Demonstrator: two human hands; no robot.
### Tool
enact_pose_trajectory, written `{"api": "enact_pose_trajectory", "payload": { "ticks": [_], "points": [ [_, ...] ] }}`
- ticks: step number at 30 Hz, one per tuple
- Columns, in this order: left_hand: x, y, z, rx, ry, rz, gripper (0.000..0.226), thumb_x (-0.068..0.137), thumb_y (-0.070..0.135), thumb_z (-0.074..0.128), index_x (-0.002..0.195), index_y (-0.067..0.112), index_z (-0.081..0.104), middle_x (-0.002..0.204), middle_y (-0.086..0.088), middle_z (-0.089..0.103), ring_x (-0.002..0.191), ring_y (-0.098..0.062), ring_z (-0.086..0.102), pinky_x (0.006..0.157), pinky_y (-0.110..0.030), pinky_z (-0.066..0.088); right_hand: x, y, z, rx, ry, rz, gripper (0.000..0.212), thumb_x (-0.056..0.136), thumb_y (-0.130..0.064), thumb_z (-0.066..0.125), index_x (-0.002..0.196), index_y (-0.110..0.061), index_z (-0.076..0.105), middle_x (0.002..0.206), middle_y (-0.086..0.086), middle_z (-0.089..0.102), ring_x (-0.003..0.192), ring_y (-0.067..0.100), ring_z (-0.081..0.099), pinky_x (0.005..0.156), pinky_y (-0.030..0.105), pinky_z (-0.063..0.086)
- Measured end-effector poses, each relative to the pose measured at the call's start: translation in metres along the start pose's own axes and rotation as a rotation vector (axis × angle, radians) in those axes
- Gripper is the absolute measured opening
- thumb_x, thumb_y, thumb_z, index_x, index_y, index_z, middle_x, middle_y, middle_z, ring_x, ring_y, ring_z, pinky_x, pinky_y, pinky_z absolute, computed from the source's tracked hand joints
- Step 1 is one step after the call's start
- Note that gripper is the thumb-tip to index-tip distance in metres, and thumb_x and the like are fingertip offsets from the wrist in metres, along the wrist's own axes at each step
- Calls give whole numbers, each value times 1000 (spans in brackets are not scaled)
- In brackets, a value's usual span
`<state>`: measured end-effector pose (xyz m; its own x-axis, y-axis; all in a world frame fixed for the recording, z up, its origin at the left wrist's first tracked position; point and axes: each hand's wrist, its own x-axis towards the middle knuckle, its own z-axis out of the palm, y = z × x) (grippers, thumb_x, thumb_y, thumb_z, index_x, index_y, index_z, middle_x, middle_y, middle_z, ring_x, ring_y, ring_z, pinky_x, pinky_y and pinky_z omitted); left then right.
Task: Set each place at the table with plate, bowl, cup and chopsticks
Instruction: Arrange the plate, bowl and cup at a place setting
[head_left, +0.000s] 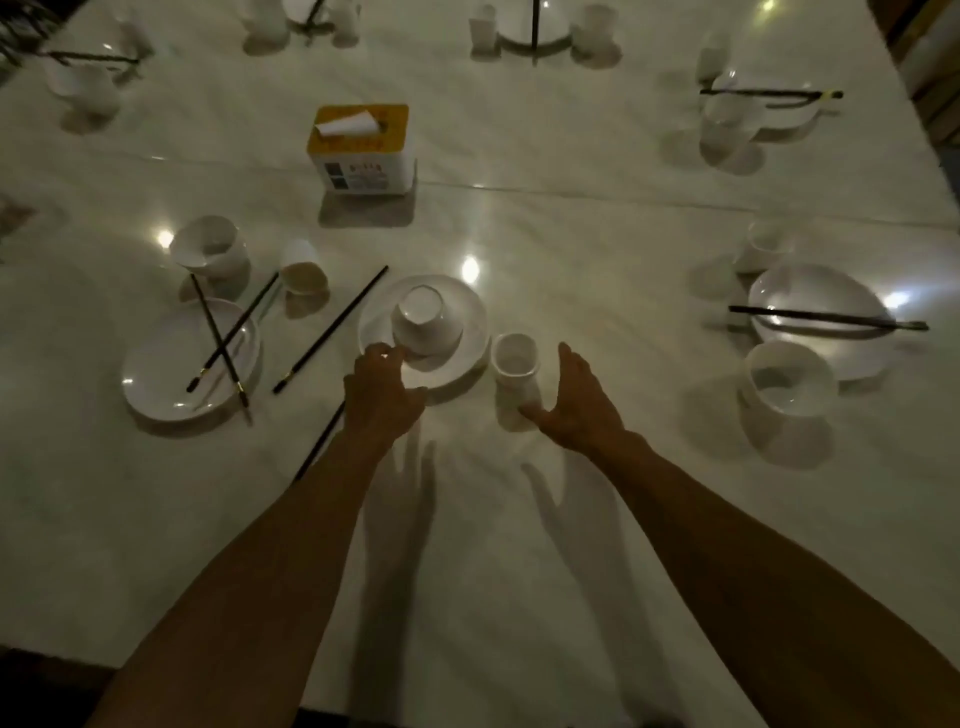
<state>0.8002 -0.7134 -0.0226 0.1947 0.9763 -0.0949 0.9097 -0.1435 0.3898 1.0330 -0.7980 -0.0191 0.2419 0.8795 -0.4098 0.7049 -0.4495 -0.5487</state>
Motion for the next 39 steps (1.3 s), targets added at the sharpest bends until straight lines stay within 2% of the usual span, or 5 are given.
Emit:
{"api": "enact_pose_trajectory", "payload": {
  "ticks": [17, 22, 26, 30, 39],
  "points": [
    [45, -82, 41, 142, 87, 599, 15, 69, 16, 74, 81, 24, 71, 93, 2, 69, 85, -27, 61, 71, -35, 36, 35, -55, 64, 217, 422, 219, 95, 83, -40, 73, 153, -12, 15, 155, 10, 28, 140, 27, 32, 110, 33, 31],
    [44, -77, 43, -180, 183, 312, 16, 73, 40, 73, 73, 24, 77, 98, 2, 69, 96, -19, 58, 77, -31, 44, 36, -55, 68, 219, 468, 219, 92, 83, -37, 73, 153, -13, 18, 152, 11, 32, 137, 27, 37, 106, 32, 34],
    [49, -69, 44, -387, 188, -68, 50, 73, 24, 79, 117, 7, 64, 135, -16, 45, 116, -13, 40, 93, -17, 42, 37, -54, 67, 200, 459, 220, 92, 83, -37, 73, 153, -12, 17, 153, 11, 32, 137, 27, 36, 107, 33, 33],
    [59, -63, 40, -640, 139, -352, 70, 75, 14, 77, 136, 6, 44, 132, -15, 52, 114, -29, 58, 91, -33, 49, 37, -54, 67, 199, 461, 214, 92, 83, -36, 73, 153, -11, 18, 152, 11, 33, 137, 26, 36, 107, 32, 32],
    [39, -56, 33, -604, 141, -370, 40, 73, 10, 80, 109, 0, 66, 108, -17, 70, 99, -28, 67, 76, -24, 46, 20, -48, 65, 213, 482, 229, 93, 80, -34, 77, 151, -11, 21, 150, 10, 37, 135, 26, 39, 106, 30, 33]
  ]
}}
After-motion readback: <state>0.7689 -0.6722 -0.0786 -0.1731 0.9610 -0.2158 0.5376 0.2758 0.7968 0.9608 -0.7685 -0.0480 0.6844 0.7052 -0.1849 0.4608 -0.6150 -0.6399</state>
